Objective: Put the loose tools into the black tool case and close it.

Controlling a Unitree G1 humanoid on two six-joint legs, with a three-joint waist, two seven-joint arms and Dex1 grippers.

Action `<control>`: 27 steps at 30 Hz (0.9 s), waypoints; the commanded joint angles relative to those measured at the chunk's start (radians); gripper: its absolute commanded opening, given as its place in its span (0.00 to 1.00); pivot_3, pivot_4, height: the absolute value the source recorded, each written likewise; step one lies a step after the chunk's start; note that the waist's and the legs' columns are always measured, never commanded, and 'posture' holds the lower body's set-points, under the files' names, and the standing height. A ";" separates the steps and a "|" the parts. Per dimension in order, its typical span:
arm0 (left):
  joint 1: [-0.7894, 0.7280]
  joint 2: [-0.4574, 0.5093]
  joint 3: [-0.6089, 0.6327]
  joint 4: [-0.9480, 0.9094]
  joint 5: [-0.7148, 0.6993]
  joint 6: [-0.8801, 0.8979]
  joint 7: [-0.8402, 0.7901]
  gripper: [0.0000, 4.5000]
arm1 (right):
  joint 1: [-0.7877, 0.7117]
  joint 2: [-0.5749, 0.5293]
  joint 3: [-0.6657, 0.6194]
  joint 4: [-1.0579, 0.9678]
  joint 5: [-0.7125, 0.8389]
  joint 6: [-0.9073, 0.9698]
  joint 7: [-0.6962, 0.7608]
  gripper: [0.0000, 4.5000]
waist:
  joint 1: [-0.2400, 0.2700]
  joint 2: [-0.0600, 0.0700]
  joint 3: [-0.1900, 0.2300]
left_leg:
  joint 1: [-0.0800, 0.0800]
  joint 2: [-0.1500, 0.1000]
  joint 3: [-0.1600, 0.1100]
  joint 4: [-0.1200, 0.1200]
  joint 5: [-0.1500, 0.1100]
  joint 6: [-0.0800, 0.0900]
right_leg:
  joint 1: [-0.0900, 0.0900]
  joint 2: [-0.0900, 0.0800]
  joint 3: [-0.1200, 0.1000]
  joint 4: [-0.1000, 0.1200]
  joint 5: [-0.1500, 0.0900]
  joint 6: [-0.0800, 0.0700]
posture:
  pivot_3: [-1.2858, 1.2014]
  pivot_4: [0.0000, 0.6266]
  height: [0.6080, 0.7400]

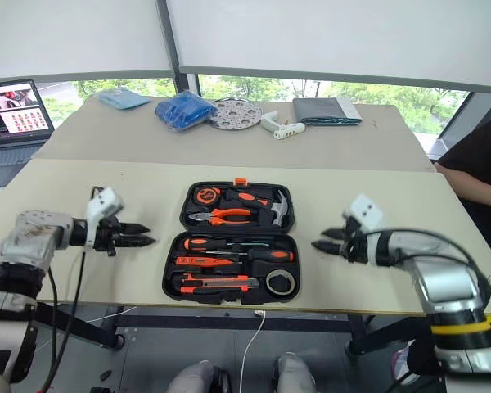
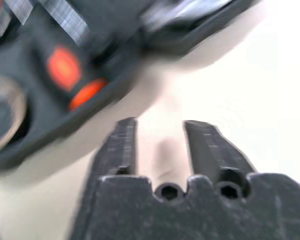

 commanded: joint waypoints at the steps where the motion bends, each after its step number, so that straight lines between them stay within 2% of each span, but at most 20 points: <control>1: -0.155 -0.066 0.045 0.103 -0.022 0.118 0.101 0.87 | -0.128 0.060 -0.006 0.078 0.037 0.094 -0.054 0.81 | 0.005 0.000 0.000 | -0.001 0.000 0.000 0.000 0.001 0.001 | 0.000 0.000 -0.001 0.000 0.000 0.000 | 0.52 0.24 0.84; 3: -0.233 -0.121 0.068 0.178 -0.028 0.169 0.159 1.00 | -0.207 0.106 0.024 0.151 0.014 0.133 -0.100 0.96 | 0.008 0.000 0.000 | -0.002 0.000 0.000 0.000 0.001 0.001 | 0.000 0.000 -0.001 0.000 0.000 -0.001 | 0.52 0.24 0.84; 4: -0.254 -0.136 0.073 0.200 -0.028 0.181 0.168 1.00 | -0.230 0.118 0.034 0.174 0.005 0.146 -0.114 0.99 | 0.007 0.000 0.000 | -0.003 -0.001 0.000 0.001 0.001 0.002 | 0.000 0.001 0.000 0.000 0.001 -0.001 | 0.52 0.24 0.84; 5: -0.276 -0.156 0.072 0.220 -0.024 0.193 0.176 1.00 | -0.267 0.136 0.043 0.221 -0.008 0.164 -0.141 0.99 | 0.006 0.000 0.000 | -0.005 -0.002 0.000 0.001 0.001 0.002 | -0.002 0.000 -0.001 0.000 0.004 -0.006 | 0.52 0.24 0.84; 10: -0.337 -0.238 0.049 0.322 0.022 0.176 0.256 1.00 | -0.401 0.218 0.061 0.453 -0.047 0.171 -0.217 0.99 | -0.007 0.000 0.000 | -0.009 -0.003 0.003 0.000 0.001 0.003 | -0.005 0.002 -0.001 0.001 0.004 -0.005 | 0.52 0.24 0.84; 13: -0.341 -0.261 0.031 0.354 0.044 0.160 0.260 0.85 | -0.433 0.252 0.100 0.539 -0.082 0.145 -0.220 0.83 | -0.013 0.000 0.000 | -0.010 -0.002 0.003 -0.003 0.001 0.002 | -0.007 0.003 -0.002 0.000 0.004 -0.005 | 0.52 0.24 0.84; 16: -0.335 -0.261 0.028 0.351 0.047 0.170 0.230 0.57 | -0.433 0.269 0.112 0.560 -0.092 0.140 -0.215 0.59 | -0.020 0.000 -0.001 | -0.008 -0.002 0.004 -0.003 0.001 0.002 | -0.006 0.003 -0.001 0.001 0.004 -0.004 | 0.52 0.24 0.84; 19: -0.327 -0.257 0.029 0.349 0.053 0.172 0.232 0.33 | -0.424 0.276 0.114 0.552 -0.092 0.148 -0.216 0.37 | -0.026 0.000 -0.001 | -0.005 -0.002 0.004 -0.002 0.001 0.002 | -0.003 0.002 -0.001 0.000 0.000 0.001 | 0.52 0.24 0.84; 23: -0.311 -0.249 0.024 0.344 0.061 0.170 0.228 0.03 | -0.411 0.275 0.123 0.529 -0.090 0.158 -0.211 0.06 | -0.026 0.000 -0.001 | 0.002 -0.002 0.004 -0.002 0.001 0.000 | 0.002 0.000 0.001 0.000 0.000 0.002 | 0.52 0.24 0.84; 24: -0.308 -0.249 0.027 0.337 0.058 0.173 0.226 0.00 | -0.410 0.274 0.121 0.520 -0.087 0.162 -0.210 0.02 | -0.026 0.001 -0.002 | 0.002 -0.002 0.004 -0.002 0.001 -0.001 | 0.002 0.000 0.001 0.001 0.000 0.002 | 0.52 0.24 0.84; 26: -0.301 -0.250 0.037 0.322 0.050 0.162 0.230 0.00 | -0.410 0.272 0.118 0.506 -0.083 0.167 -0.210 0.01 | -0.026 0.001 -0.002 | 0.002 -0.002 0.004 -0.002 -0.001 -0.006 | 0.002 -0.001 0.001 0.001 0.001 0.000 | 0.52 0.24 0.84; 27: -0.284 -0.253 0.047 0.292 0.048 0.097 0.250 0.00 | -0.407 0.269 0.120 0.490 -0.086 0.163 -0.213 0.01 | -0.026 0.001 -0.002 | 0.002 -0.002 0.004 -0.002 -0.001 -0.007 | 0.001 -0.001 0.001 0.002 0.002 -0.002 | 0.52 0.24 0.84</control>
